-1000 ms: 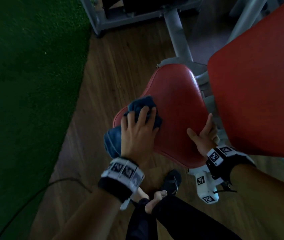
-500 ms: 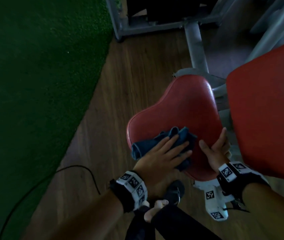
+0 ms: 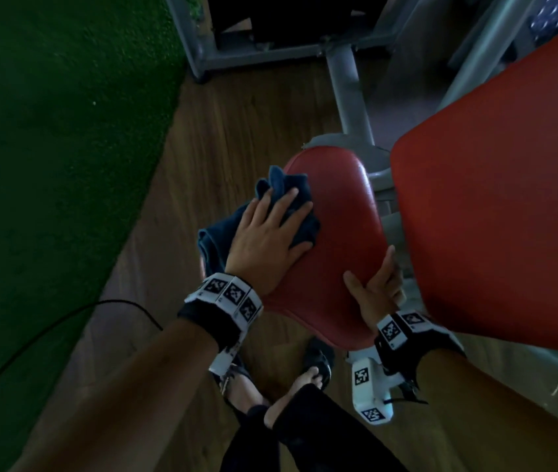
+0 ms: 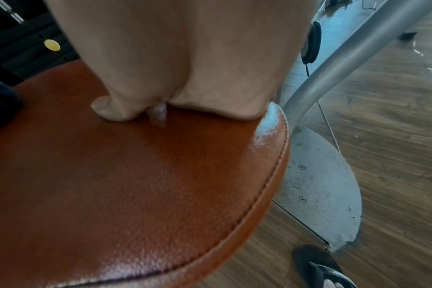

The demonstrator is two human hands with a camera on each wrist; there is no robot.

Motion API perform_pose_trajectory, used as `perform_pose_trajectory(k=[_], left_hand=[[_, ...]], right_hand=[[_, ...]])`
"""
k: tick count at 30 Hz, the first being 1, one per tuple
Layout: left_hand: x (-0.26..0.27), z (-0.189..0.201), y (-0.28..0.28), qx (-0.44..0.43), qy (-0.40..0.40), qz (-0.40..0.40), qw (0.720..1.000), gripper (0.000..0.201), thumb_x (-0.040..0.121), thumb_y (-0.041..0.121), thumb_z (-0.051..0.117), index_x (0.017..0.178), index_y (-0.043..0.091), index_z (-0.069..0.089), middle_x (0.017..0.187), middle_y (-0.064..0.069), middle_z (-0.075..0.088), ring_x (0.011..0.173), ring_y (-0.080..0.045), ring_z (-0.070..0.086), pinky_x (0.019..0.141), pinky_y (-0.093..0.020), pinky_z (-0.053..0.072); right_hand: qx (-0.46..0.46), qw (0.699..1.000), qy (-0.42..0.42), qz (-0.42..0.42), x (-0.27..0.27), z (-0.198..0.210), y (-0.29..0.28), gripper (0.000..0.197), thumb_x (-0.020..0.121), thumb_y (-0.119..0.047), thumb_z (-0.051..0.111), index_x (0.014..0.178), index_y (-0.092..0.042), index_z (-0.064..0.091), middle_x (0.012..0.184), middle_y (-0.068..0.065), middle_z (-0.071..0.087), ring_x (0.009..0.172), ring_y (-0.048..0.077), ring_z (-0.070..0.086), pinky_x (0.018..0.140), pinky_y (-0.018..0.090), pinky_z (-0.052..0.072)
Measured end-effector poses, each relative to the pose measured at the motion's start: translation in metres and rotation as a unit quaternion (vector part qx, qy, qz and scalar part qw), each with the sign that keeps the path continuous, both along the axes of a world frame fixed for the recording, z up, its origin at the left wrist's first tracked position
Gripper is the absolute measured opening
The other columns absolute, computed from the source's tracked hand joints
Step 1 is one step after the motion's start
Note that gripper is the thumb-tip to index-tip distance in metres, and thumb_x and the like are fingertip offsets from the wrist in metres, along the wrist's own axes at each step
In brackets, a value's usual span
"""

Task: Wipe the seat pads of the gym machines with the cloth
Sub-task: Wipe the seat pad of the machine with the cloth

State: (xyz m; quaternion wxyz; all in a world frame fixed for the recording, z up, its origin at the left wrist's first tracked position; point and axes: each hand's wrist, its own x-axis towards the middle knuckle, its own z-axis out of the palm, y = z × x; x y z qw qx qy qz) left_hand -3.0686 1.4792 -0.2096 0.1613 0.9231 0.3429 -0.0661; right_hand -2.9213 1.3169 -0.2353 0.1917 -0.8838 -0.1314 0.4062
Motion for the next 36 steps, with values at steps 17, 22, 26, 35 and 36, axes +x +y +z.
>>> perform_pose_trajectory(k=[17, 22, 26, 35, 36], left_hand=[[0.076, -0.007, 0.000, -0.058, 0.015, 0.080, 0.995, 0.070, 0.096, 0.057, 0.035, 0.155, 0.028, 0.009, 0.163, -0.002, -0.004, 0.148, -0.030, -0.013, 0.118, -0.047, -0.007], [0.080, -0.007, -0.005, -0.087, -0.011, 0.106, 0.990, 0.066, 0.097, 0.054, 0.031, 0.155, 0.028, 0.010, 0.163, 0.000, -0.005, 0.147, -0.026, -0.016, 0.118, -0.045, -0.010], [0.072, 0.001, -0.018, -0.127, -0.017, 0.090, 0.988, 0.064, 0.096, 0.038, 0.035, 0.155, 0.027, 0.011, 0.163, 0.001, -0.004, 0.148, -0.023, -0.016, 0.119, -0.042, -0.009], [0.021, 0.023, -0.016, -0.111, 0.064, -0.027, 0.991, 0.063, 0.100, 0.048, 0.034, 0.154, 0.035, 0.003, 0.162, 0.008, 0.000, 0.149, -0.016, -0.006, 0.119, -0.037, 0.001], [0.017, 0.020, -0.025, -0.099, 0.056, -0.019, 0.993, 0.063, 0.100, 0.047, 0.033, 0.154, 0.035, 0.002, 0.162, 0.008, 0.000, 0.149, -0.017, -0.007, 0.119, -0.037, 0.000]], right_hand=[[-0.014, 1.000, -0.022, 0.003, 0.002, -0.013, -0.001, 0.104, 0.079, -0.061, 0.060, 0.149, -0.040, -0.015, 0.160, 0.007, -0.005, 0.143, 0.041, 0.007, 0.113, 0.057, 0.014], [-0.007, 1.000, -0.011, -0.007, 0.005, -0.011, 0.000, 0.096, 0.084, -0.061, 0.054, 0.149, -0.041, -0.014, 0.161, 0.006, -0.002, 0.144, 0.037, 0.008, 0.114, 0.057, 0.015], [0.015, 1.000, 0.006, -0.022, 0.007, -0.006, 0.003, 0.086, 0.091, -0.050, 0.052, 0.149, -0.041, -0.012, 0.161, 0.003, 0.000, 0.146, 0.032, 0.006, 0.116, 0.052, 0.013], [0.143, 0.990, -0.008, -0.008, 0.001, 0.004, -0.025, 0.069, 0.097, -0.030, 0.049, 0.152, -0.040, 0.007, 0.156, 0.004, 0.020, 0.139, 0.027, 0.030, 0.111, 0.052, 0.028], [0.152, 0.988, -0.020, -0.006, -0.001, 0.003, -0.030, 0.068, 0.098, -0.027, 0.049, 0.152, -0.038, 0.010, 0.155, 0.004, 0.022, 0.138, 0.025, 0.031, 0.111, 0.053, 0.028]])
